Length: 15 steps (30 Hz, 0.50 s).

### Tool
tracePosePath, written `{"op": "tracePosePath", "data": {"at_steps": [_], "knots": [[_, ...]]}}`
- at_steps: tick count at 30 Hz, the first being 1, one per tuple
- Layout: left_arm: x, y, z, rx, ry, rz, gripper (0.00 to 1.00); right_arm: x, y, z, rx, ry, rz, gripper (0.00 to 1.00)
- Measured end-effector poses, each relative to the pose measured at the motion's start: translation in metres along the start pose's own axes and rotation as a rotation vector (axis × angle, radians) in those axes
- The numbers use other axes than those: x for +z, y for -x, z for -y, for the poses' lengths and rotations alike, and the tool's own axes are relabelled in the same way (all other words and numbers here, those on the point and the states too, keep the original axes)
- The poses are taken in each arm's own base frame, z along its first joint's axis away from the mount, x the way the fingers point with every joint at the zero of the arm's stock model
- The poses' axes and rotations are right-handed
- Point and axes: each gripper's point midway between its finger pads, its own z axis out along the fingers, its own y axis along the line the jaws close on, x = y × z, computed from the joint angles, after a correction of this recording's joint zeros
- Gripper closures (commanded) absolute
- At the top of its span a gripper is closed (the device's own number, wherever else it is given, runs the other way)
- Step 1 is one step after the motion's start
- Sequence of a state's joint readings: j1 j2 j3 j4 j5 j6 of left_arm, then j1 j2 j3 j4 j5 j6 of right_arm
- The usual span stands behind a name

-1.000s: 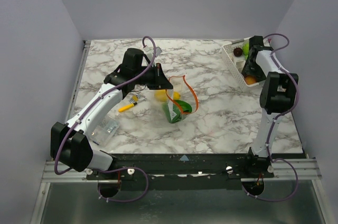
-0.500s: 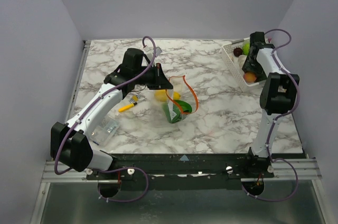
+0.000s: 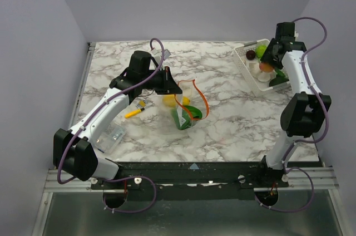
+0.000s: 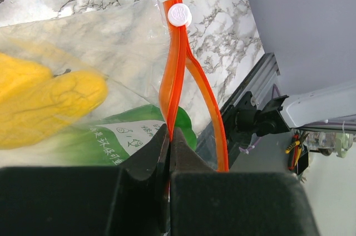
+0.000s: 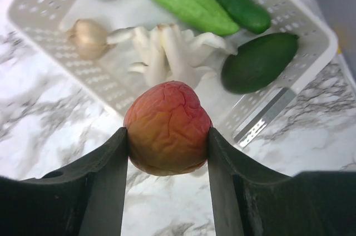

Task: Place the food in the zip-top bag and seal the zipper
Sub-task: Pick up the fake fruit from the bin, then place the fake fruit in the zipper food storage bag.

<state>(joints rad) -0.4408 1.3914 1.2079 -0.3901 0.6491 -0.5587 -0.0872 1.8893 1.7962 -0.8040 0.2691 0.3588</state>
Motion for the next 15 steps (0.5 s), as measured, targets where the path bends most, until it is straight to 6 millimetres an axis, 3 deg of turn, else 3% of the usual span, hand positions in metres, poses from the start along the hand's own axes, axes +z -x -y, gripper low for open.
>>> {"op": "tracePosePath", "data": {"at_steps": [6,15], "knots": [[0.0,0.0,0.0,0.0,0.0,0.0,1.0,-0.052,-0.024,-0.033,0.021,0.257,-0.017,1.0],[0.0,0.0,0.0,0.001,0.001,0.0,1.0,-0.17,-0.114,-0.147,-0.151,0.705,-0.077,1.0]]}}
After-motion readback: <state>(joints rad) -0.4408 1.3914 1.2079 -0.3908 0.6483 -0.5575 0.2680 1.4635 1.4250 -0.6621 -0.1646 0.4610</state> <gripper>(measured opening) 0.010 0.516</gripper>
